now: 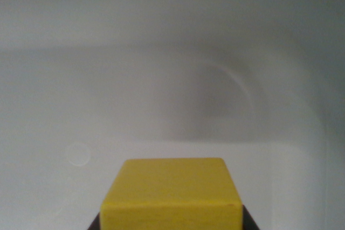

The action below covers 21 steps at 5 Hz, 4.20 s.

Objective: Pick yellow cube

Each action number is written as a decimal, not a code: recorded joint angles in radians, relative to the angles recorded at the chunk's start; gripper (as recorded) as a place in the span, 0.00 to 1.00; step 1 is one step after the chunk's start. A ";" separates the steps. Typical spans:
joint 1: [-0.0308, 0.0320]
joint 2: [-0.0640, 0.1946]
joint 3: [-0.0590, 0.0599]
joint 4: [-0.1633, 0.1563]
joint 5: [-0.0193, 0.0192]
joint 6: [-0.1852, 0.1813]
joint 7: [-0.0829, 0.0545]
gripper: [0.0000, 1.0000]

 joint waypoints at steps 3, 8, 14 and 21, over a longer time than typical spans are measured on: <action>-0.0026 -0.008 -0.001 0.074 -0.0016 0.082 0.002 1.00; -0.0054 -0.016 -0.002 0.156 -0.0034 0.172 0.004 1.00; -0.0098 -0.030 -0.004 0.282 -0.0062 0.311 0.007 1.00; -0.0154 -0.047 -0.006 0.446 -0.0098 0.492 0.011 1.00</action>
